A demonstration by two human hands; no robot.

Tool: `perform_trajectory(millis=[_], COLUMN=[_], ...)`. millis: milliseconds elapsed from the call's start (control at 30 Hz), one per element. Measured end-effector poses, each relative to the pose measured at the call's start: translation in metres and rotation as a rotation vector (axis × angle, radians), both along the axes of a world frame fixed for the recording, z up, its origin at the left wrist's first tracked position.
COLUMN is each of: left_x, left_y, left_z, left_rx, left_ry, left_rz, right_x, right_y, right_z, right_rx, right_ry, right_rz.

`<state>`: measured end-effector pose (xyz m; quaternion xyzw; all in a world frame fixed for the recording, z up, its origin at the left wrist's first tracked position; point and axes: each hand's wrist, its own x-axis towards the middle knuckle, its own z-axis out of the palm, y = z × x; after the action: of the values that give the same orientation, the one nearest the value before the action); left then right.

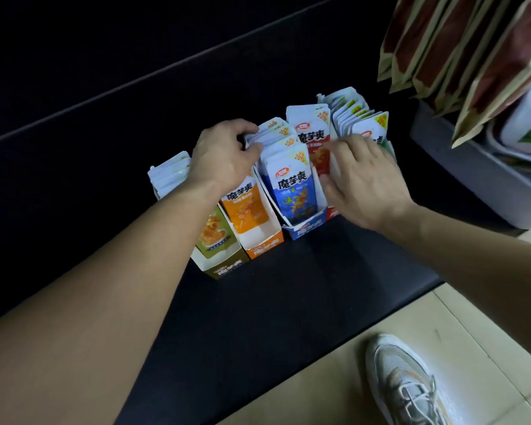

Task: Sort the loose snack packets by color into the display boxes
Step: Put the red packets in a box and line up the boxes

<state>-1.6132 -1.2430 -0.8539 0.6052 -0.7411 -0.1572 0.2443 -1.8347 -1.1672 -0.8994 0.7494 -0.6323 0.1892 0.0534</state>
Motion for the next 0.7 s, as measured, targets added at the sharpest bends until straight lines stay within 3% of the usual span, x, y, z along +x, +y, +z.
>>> perform_trajectory(millis=[167, 267, 367, 467, 600, 700], left_x=[-0.017, -0.038, -0.058, -0.07, -0.075, -0.077], left_y=[0.038, 0.068, 0.089, 0.099, 0.103, 0.106], left_z=[-0.001, -0.01, -0.029, -0.052, -0.072, -0.075], left_rx=[-0.172, -0.071, 0.024, 0.119, 0.124, 0.103], left_ry=[0.049, 0.076, -0.023, -0.065, -0.114, -0.096], left_rz=[-0.013, -0.069, -0.158, -0.199, -0.196, -0.203], right_x=[-0.015, -0.016, -0.017, -0.022, -0.028, -0.028], right_y=[0.032, 0.043, 0.051, 0.058, 0.037, -0.006], right_z=[-0.02, -0.024, -0.022, -0.018, 0.002, 0.027], right_rx=[0.241, 0.338, 0.378, 0.293, -0.034, -0.049], right_ry=[0.177, 0.214, 0.2, 0.153, -0.067, -0.026], right_rz=[0.078, 0.12, 0.132, 0.127, 0.061, 0.039])
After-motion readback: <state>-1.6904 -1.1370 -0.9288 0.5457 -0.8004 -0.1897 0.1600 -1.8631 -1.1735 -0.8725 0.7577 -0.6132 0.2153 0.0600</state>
